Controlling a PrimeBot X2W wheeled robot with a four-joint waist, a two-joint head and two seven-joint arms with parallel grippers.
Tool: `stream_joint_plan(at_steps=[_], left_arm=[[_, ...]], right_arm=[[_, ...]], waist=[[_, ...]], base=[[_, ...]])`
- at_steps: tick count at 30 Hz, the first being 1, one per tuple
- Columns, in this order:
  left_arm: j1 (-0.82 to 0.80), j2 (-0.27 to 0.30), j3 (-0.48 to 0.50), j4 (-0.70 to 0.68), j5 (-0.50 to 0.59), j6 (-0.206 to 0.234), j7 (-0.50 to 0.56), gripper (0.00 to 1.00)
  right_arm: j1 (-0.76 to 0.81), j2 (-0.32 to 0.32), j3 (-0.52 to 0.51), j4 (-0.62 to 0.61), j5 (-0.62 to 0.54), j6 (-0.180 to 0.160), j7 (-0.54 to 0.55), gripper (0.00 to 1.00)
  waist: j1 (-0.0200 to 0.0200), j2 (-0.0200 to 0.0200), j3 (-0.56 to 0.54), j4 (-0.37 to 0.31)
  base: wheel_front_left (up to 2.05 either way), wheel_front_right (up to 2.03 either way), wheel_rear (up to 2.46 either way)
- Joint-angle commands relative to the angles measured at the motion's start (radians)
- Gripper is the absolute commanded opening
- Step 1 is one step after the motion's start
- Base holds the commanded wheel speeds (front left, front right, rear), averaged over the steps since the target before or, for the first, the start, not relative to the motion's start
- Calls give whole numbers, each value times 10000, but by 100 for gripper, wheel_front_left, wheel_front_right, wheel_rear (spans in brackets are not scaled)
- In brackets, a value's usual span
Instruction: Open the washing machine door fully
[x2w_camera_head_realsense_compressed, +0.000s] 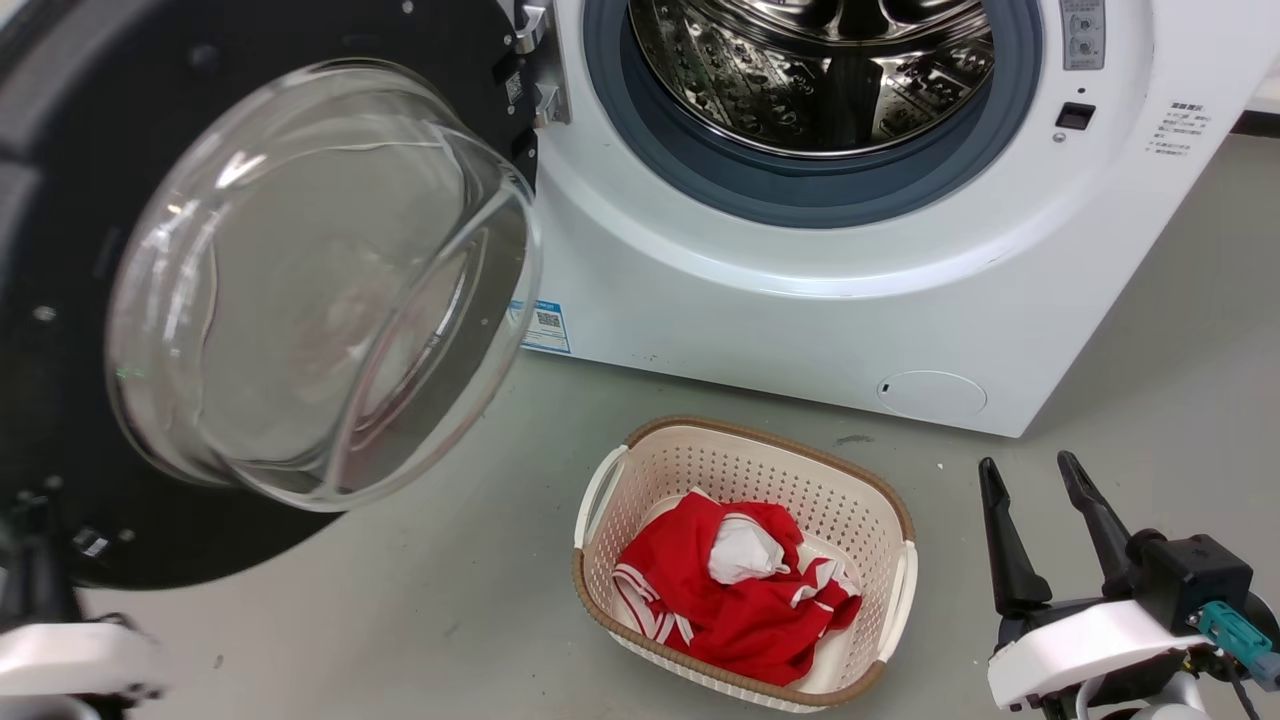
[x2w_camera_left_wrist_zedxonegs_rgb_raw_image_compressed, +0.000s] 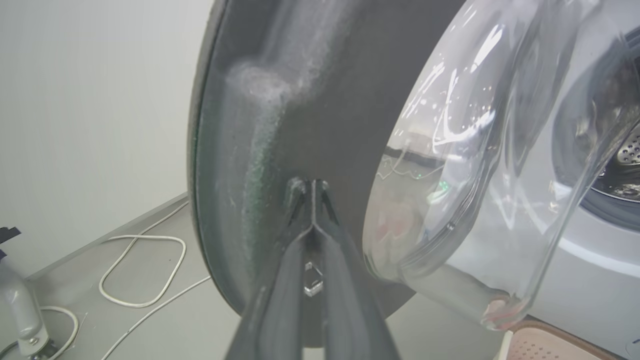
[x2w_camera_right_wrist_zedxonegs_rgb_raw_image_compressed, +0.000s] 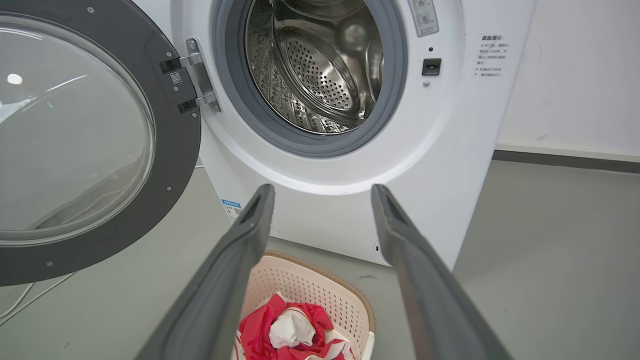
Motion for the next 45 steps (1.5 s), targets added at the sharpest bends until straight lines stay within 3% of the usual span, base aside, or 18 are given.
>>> stream_joint_plan(at_steps=[1,7,15,24,33,35,36,37,45], left_arm=[[-181,242,345,324,-102,11,-50,0],[-671,656,891,1152,-203,-303,-105,0],[-950,489,1041,1365,261,-542,-116,0],[46,-355,1239,307,1020,-499,-98,0],[1216,-1704,409,-1181,1865,-595,-99,1],[1288,-1918,134,-1322,1985,-714,-99,43],[1282,-2036,-21,-1358,2030,-791,-99,76],[1211,-2131,-147,-1437,2119,-862,-99,100],[602,-2389,-1064,-1530,2776,-1231,-99,100]], right_arm=[[-177,23,-3,-27,-55,-3,-29,100],[-204,25,-42,-23,-49,-3,-69,100],[-209,23,-48,28,-41,-3,-87,100],[-145,22,-4,134,61,-5,-190,100],[-60,22,104,152,55,-5,-261,100],[-48,22,107,126,20,-5,-252,100],[-47,23,110,109,-3,-3,-250,100],[-55,22,104,84,-32,-5,-251,100],[-264,22,61,-213,-243,-5,-215,100]], waist=[[-1,0,34,-61],[-1,0,73,-162],[-1,0,57,-197],[-1,0,-162,-300],[-1,0,-436,-616],[-1,0,-469,-737],[-1,0,-483,-802],[-1,0,-485,-867],[-1,0,-559,-1533]], base=[[0,0,0],[0,0,0],[0,0,0],[0,0,0],[0,0,0],[0,0,0],[0,0,0],[0,0,0],[0,0,0]])
